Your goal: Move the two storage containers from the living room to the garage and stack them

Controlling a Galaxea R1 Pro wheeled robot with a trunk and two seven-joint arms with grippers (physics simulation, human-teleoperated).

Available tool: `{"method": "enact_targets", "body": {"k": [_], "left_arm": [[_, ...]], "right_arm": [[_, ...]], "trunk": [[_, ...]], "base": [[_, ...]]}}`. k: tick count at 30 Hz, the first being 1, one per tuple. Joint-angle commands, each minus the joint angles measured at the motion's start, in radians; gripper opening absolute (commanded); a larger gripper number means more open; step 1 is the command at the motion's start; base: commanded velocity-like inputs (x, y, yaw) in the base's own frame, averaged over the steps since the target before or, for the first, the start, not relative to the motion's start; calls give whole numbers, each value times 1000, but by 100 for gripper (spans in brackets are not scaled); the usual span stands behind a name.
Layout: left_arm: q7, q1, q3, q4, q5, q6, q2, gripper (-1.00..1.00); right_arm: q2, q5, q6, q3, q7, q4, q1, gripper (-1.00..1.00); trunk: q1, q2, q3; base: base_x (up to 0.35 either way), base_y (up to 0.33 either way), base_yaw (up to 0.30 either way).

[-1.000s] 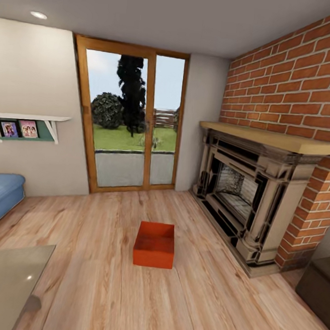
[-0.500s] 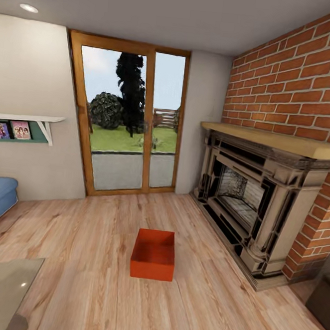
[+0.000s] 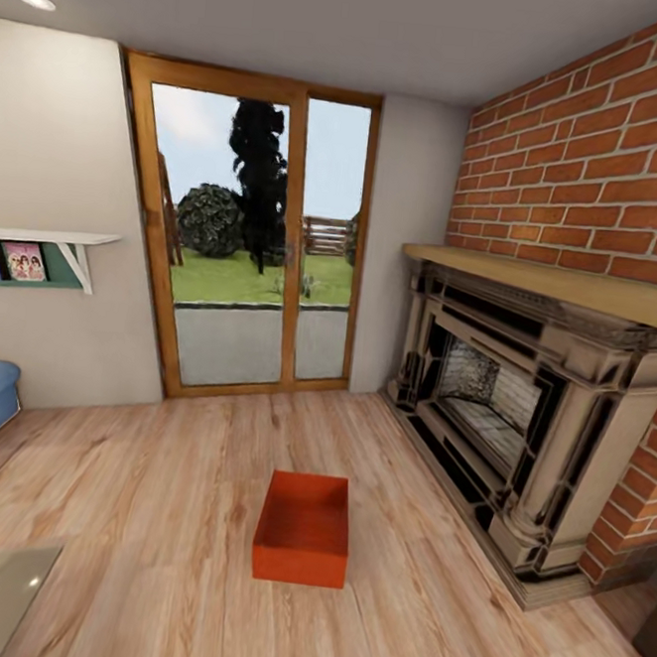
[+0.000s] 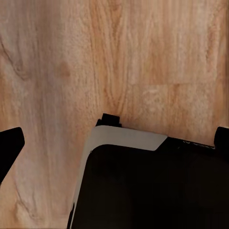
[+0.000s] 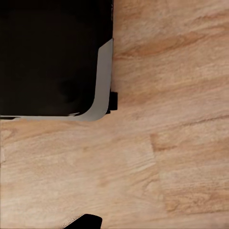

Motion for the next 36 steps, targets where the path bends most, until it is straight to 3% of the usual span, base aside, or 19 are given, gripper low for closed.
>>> {"method": "enact_targets", "body": {"k": [1,36], "left_arm": [[2,-1,-9,0,8,-2,0,100],[2,0,-9,0,8,-3,0,100]], "right_arm": [[0,-7,-6,8,-2,3,-1,100],[-2,-7,-6,8,-2,3,-1,100]], "trunk": [[1,-1,-2],[1,-1,-2]], "base": [[323,0,0],[323,0,0]]}}
